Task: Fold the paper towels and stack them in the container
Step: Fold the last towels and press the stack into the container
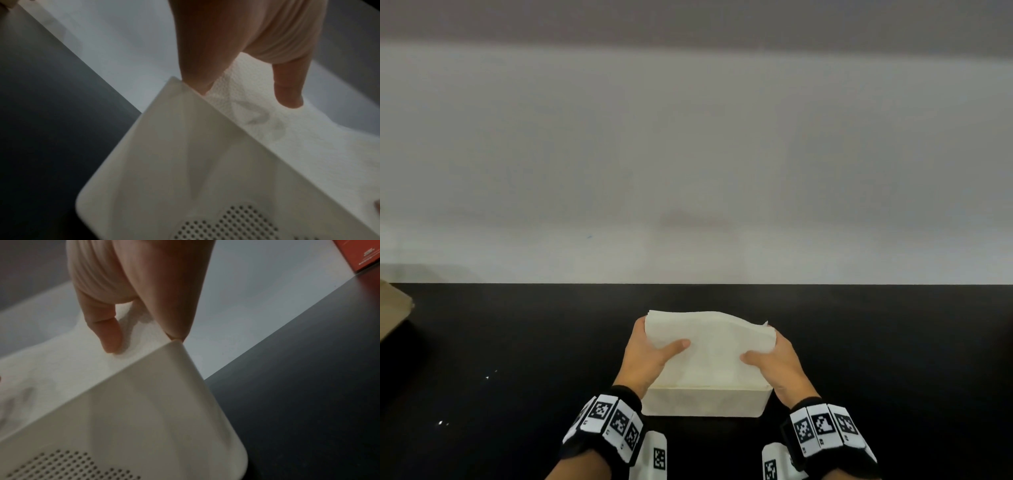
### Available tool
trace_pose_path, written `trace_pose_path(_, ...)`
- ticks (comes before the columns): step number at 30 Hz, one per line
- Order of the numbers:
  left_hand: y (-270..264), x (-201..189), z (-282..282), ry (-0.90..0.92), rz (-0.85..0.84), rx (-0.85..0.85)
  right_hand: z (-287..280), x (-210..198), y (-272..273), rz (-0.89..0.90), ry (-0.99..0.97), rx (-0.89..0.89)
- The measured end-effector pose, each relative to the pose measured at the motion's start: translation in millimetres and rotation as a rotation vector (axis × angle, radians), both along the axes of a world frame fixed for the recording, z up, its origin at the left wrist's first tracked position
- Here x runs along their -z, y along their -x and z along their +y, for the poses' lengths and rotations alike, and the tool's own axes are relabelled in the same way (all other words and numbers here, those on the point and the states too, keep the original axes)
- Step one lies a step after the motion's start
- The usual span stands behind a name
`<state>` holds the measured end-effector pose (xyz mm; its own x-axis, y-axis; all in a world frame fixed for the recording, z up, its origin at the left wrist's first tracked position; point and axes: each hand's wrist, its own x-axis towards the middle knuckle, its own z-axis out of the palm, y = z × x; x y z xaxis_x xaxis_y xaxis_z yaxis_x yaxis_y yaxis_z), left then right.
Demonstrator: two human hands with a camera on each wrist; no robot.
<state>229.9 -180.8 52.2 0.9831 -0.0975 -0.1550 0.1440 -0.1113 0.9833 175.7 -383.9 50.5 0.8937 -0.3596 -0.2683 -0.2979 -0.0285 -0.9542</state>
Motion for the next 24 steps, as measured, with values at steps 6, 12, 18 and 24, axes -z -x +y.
trace_pose_path(6,0,1,4,-0.027,0.030,0.030,-5,0,3,-0.016,0.005,-0.038)
trace_pose_path(12,-10,-13,15,-0.103,-0.051,-0.037,-3,-13,-5,-0.109,0.088,0.051)
trace_pose_path(18,-16,1,14,-0.565,-0.078,0.060,8,-8,-10,0.043,0.439,0.038)
trace_pose_path(24,-11,11,8,-1.063,-0.228,0.141,13,7,-13,0.174,0.523,0.037)
